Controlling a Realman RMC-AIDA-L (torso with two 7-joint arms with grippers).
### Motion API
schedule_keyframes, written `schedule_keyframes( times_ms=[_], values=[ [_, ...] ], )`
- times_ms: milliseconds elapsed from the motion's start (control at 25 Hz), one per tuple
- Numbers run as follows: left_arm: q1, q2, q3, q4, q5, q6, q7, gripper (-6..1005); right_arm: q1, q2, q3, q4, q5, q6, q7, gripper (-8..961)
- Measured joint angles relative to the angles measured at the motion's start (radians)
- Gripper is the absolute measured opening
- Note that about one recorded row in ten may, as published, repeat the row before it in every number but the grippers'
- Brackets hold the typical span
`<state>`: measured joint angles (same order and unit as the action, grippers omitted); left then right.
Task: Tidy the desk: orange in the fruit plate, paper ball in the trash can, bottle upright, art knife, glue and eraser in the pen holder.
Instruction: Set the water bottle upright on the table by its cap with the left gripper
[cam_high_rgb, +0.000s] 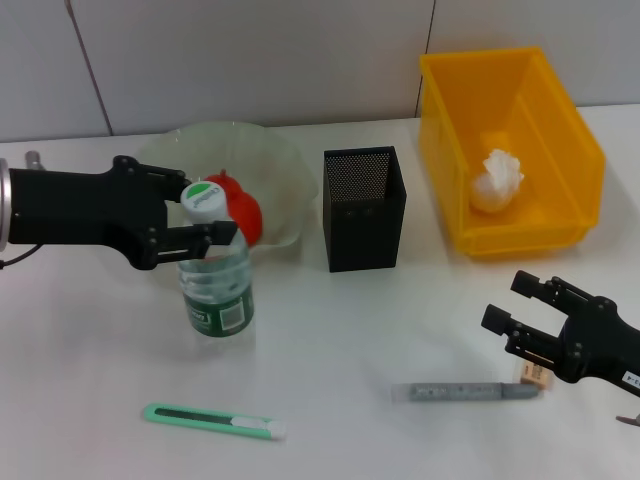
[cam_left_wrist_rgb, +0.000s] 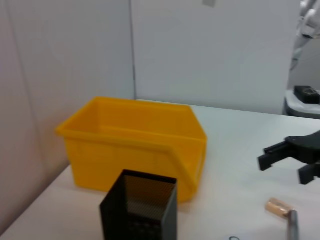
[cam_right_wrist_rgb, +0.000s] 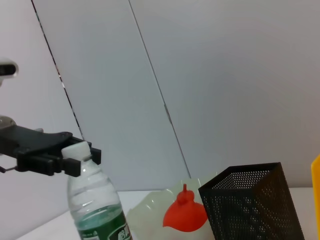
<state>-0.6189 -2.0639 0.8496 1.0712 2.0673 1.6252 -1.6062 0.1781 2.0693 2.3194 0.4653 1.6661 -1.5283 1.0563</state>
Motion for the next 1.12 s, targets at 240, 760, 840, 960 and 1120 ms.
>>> schedule_keyframes(
  times_ms=[240,760,840,960,1120],
  values=[
    [0.028,-0.003,0.003,-0.031,0.000,-0.069,0.039,450,0.001,-0.001,0.000,0.000,0.000,-0.002,0.000,771],
    [0.080,-0.006,0.006,-0.061,-0.088,-0.128,0.065,452,0.003,-0.002,0.000,-0.001,-0.003,0.001,0.000,770],
    [0.080,-0.005,0.008,-0.066,-0.089,-0.129,0.067,453,0.003,-0.002,0.000,-0.001,-0.003,0.001,0.000,770],
    [0.080,-0.005,0.008,-0.067,-0.089,-0.129,0.069,453,0.003,-0.002,0.000,-0.001,-0.003,0.001,0.000,771],
    [0.081,-0.005,0.009,-0.067,-0.091,-0.123,0.074,505,0.003,-0.002,0.000,-0.001,-0.003,0.000,0.000,771]
  ],
)
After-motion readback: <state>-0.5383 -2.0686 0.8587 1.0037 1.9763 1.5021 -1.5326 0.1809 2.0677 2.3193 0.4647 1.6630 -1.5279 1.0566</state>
